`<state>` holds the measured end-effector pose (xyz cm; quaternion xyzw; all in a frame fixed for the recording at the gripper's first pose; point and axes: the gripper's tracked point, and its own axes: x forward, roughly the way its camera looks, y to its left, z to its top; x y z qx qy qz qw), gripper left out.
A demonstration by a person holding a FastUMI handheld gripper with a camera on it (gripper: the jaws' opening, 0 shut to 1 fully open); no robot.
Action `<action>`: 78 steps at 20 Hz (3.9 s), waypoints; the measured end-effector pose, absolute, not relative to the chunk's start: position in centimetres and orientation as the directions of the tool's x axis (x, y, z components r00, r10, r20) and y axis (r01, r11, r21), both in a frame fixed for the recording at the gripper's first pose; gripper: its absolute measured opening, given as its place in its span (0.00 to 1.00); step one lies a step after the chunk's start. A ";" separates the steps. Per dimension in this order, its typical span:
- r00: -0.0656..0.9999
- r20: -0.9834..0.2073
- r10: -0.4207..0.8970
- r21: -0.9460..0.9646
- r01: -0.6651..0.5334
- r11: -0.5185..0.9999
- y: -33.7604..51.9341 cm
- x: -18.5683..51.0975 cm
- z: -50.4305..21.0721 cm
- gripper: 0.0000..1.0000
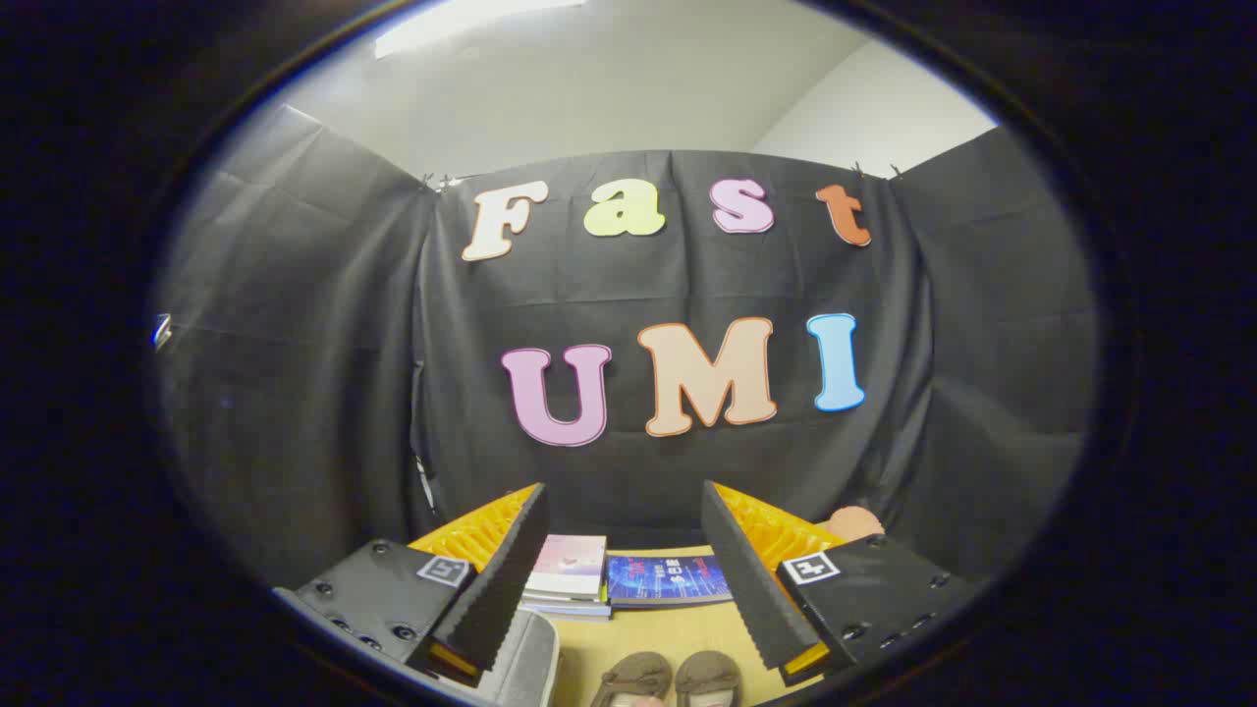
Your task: Open the storage box then place both shoes into the box .Put the left shoe in first, then the right shoe, with the right side of both shoes facing outward in a uniform manner.
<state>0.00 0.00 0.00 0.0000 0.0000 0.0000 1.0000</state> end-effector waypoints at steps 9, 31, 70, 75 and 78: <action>0.998 -0.048 0.032 -0.021 -0.033 0.999 1.8 2.6 -1.1 1.00; 0.748 -0.518 0.415 0.605 -0.023 0.796 6.7 -2.1 -25.5 1.00; 0.605 -0.283 0.744 0.920 -0.047 0.388 17.4 -5.3 -17.7 0.08; 0.502 -0.289 0.815 0.899 -0.150 0.412 25.6 -3.7 -14.7 0.11; 0.436 -0.284 0.854 0.907 -0.168 0.387 30.8 -3.8 -14.2 0.13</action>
